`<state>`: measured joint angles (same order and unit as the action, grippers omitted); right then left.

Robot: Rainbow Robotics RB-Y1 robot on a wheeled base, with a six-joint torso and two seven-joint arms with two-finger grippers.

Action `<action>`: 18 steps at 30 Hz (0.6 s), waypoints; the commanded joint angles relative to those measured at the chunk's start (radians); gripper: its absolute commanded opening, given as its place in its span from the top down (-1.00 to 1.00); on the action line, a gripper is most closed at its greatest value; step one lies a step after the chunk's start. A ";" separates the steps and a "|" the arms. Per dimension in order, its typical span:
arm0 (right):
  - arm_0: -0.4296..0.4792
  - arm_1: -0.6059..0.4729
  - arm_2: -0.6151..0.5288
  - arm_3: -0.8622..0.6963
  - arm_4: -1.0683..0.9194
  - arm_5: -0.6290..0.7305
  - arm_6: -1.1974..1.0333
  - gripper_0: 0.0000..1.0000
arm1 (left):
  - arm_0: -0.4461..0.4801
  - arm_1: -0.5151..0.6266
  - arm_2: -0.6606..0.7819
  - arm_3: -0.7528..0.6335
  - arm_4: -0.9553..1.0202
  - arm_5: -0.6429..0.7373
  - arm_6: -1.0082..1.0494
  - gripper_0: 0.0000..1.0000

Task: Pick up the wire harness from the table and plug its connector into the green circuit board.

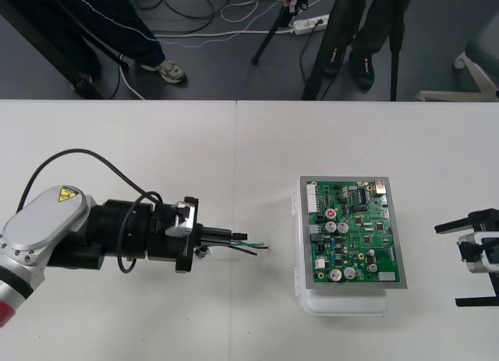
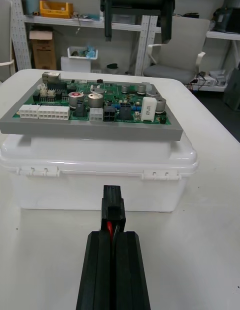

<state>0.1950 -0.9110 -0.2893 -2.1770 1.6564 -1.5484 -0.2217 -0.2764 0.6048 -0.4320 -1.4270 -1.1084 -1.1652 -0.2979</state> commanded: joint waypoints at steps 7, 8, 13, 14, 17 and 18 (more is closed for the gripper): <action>-0.008 -0.029 -0.004 -0.003 0.132 -0.015 -0.081 -1.00 | -0.066 -0.074 -0.048 0.030 0.022 -0.030 -0.081 1.00; -0.012 -0.029 0.001 -0.003 0.146 -0.015 -0.084 -1.00 | -0.069 -0.077 -0.048 0.030 0.022 -0.028 -0.079 1.00; -0.048 -0.029 0.036 -0.003 0.218 -0.016 -0.107 -1.00 | -0.086 -0.092 -0.065 0.030 0.019 -0.011 -0.066 1.00; -0.052 -0.029 0.041 -0.001 0.227 -0.016 -0.110 -1.00 | -0.087 -0.094 -0.068 0.030 0.019 -0.008 -0.064 1.00; -0.071 -0.031 0.058 -0.003 0.243 -0.018 -0.122 -1.00 | -0.096 -0.100 -0.076 0.028 0.019 0.004 -0.056 0.99; -0.078 -0.031 0.064 -0.001 0.249 -0.018 -0.128 -1.00 | -0.101 -0.102 -0.077 0.030 0.019 0.010 -0.053 1.00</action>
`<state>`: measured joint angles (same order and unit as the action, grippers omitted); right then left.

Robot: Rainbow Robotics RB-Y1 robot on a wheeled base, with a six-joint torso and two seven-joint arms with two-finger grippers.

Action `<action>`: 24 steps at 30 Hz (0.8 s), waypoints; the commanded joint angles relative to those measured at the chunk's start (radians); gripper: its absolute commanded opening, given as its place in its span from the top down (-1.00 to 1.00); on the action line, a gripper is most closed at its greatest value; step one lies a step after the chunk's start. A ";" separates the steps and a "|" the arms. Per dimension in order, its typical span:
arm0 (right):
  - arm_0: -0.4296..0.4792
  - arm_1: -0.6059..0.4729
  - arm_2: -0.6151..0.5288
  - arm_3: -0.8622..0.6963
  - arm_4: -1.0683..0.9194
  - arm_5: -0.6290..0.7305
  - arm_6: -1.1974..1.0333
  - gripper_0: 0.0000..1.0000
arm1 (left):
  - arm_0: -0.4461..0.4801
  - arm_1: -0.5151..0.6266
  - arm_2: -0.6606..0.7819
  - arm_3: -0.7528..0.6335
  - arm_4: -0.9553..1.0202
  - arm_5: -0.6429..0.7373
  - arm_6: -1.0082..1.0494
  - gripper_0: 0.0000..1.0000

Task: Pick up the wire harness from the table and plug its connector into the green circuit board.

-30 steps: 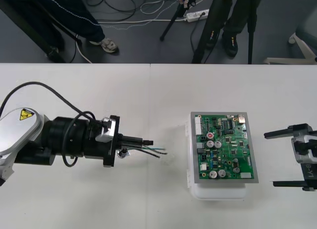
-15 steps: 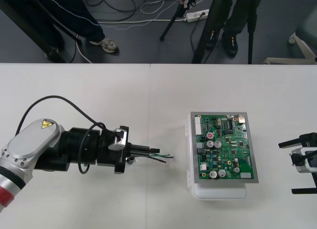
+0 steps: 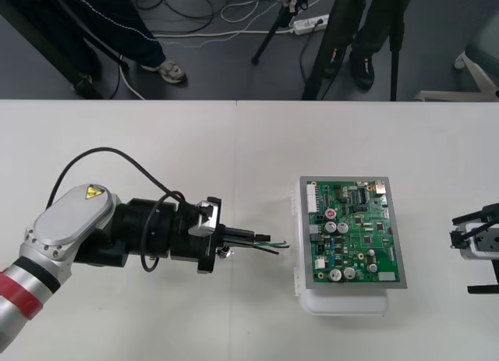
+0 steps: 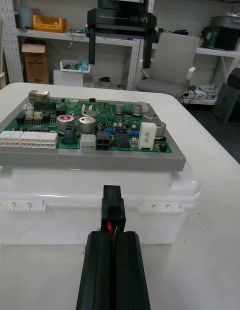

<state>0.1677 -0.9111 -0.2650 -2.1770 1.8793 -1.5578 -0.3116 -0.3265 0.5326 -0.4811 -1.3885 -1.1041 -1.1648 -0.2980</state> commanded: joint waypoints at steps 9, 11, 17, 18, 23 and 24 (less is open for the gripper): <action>-0.151 -0.029 0.150 -0.001 0.123 -0.013 -0.192 -1.00 | -0.078 -0.065 -0.043 -0.009 -0.030 0.045 -0.019 1.00; -0.165 -0.031 0.168 -0.001 0.147 -0.013 -0.195 -1.00 | -0.082 -0.071 -0.043 -0.009 -0.040 0.051 -0.013 1.00; -0.203 -0.029 0.211 0.026 0.178 -0.013 -0.211 -1.00 | -0.091 -0.089 -0.056 -0.010 -0.068 0.077 0.007 1.00; -0.217 -0.029 0.225 0.042 0.178 -0.013 -0.211 -1.00 | -0.092 -0.091 -0.060 -0.009 -0.068 0.082 0.008 1.00; -0.275 -0.029 0.291 0.105 0.184 -0.011 -0.198 -1.00 | -0.097 -0.094 -0.076 -0.010 -0.068 0.105 0.022 1.00; -0.280 -0.029 0.296 0.105 0.188 -0.011 -0.198 -1.00 | -0.097 -0.094 -0.077 -0.009 -0.068 0.108 0.023 1.00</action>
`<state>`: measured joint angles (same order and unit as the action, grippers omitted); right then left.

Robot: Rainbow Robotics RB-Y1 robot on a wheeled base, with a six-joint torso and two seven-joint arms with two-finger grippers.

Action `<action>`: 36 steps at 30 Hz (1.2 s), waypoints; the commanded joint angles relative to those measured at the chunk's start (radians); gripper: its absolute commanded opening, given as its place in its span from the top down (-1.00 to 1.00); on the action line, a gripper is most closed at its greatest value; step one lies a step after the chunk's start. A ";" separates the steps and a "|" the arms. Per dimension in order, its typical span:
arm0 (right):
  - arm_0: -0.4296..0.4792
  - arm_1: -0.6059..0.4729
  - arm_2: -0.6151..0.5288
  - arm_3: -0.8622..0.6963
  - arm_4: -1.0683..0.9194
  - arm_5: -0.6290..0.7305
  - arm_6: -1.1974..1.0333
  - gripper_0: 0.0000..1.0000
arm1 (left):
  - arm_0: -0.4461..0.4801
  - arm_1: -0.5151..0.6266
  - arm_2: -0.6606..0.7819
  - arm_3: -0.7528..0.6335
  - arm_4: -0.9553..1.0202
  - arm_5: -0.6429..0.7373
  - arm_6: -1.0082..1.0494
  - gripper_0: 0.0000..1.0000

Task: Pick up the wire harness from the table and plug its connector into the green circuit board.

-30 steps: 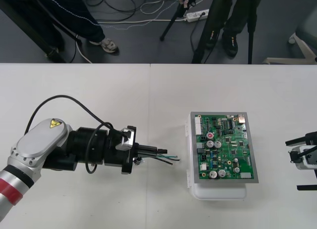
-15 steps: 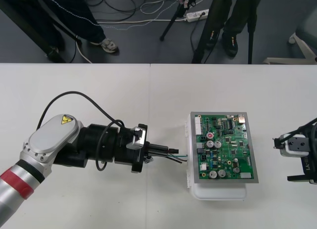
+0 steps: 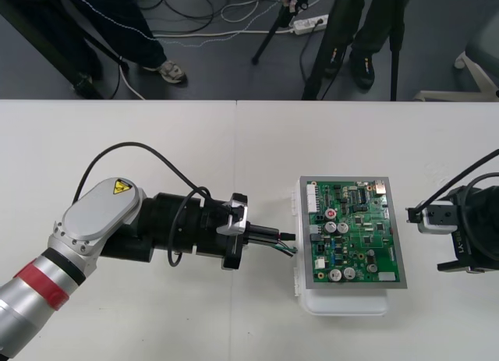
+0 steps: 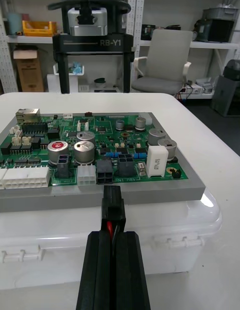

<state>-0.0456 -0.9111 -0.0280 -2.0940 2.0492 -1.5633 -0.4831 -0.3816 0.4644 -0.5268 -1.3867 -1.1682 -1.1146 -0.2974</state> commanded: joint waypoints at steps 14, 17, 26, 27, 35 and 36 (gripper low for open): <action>-0.128 -0.029 0.158 0.023 0.080 -0.006 -0.038 -1.00 | -0.059 -0.026 -0.067 -0.011 -0.005 0.107 0.041 1.00; -0.137 -0.028 0.172 0.023 0.091 -0.006 -0.038 -1.00 | -0.060 -0.026 -0.082 -0.012 -0.004 0.131 0.043 1.00; -0.154 -0.002 0.214 0.022 0.120 -0.006 -0.029 -1.00 | -0.069 -0.029 -0.113 -0.012 -0.002 0.164 0.043 1.00; -0.154 0.000 0.214 0.023 0.121 -0.006 -0.029 -1.00 | -0.069 -0.030 -0.113 -0.012 -0.002 0.164 0.043 1.00; -0.161 0.032 0.234 0.023 0.155 -0.006 -0.029 -1.00 | -0.072 -0.033 -0.121 -0.012 -0.004 0.164 0.044 1.00; -0.161 0.034 0.234 0.023 0.157 -0.006 -0.031 -1.00 | -0.074 -0.035 -0.121 -0.012 -0.004 0.164 0.044 1.00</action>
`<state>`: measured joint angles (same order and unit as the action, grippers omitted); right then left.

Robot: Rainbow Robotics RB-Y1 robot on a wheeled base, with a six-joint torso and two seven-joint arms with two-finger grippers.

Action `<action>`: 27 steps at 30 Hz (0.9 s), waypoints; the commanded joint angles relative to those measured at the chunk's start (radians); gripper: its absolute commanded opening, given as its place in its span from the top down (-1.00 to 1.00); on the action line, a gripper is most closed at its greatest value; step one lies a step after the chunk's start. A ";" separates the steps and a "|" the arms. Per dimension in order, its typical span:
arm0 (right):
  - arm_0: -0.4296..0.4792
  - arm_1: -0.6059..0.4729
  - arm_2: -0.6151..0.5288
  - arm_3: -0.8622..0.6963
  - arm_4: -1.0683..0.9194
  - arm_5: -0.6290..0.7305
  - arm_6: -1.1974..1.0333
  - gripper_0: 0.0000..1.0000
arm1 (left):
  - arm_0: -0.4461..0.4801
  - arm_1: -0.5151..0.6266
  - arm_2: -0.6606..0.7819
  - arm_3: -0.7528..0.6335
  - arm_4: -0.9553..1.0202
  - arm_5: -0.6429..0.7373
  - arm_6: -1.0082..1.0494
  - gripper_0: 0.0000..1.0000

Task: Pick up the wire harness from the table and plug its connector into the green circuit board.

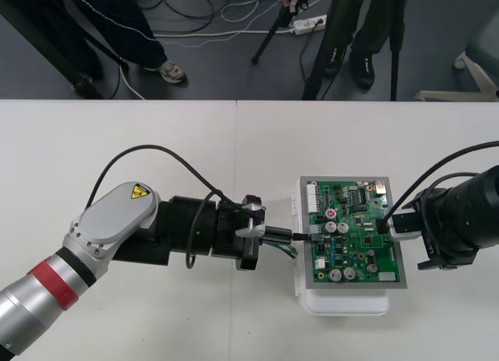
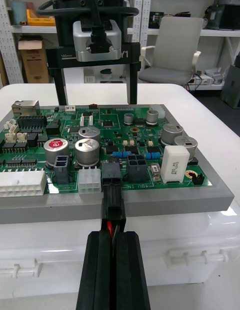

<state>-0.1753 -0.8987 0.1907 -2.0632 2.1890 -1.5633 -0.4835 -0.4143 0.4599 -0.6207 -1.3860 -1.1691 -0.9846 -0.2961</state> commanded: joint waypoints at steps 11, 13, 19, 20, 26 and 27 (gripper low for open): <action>-0.049 0.069 0.015 -0.008 0.029 -0.007 -0.029 -1.00 | -0.040 -0.032 -0.028 -0.011 -0.003 0.034 0.043 1.00; -0.049 0.069 0.015 -0.008 0.029 -0.007 -0.029 -1.00 | -0.041 -0.033 -0.030 -0.011 -0.003 0.034 0.043 1.00; -0.049 0.070 0.015 -0.008 0.026 -0.007 -0.032 -1.00 | -0.040 -0.038 -0.030 -0.011 -0.003 0.046 0.043 1.00; -0.049 0.070 0.015 -0.008 0.025 -0.007 -0.033 -1.00 | -0.041 -0.041 -0.028 -0.011 -0.003 0.046 0.045 1.00; -0.055 0.081 0.015 -0.008 0.025 -0.007 -0.033 -1.00 | -0.040 -0.050 -0.028 -0.011 -0.003 0.046 0.046 1.00; -0.055 0.081 0.015 -0.009 0.025 -0.007 -0.035 -1.00 | -0.041 -0.050 -0.030 -0.013 -0.003 0.046 0.046 1.00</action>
<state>-0.1951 -0.8340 0.1941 -2.0614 2.2103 -1.5643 -0.4835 -0.4163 0.4501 -0.6306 -1.3846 -1.1692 -0.9706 -0.2959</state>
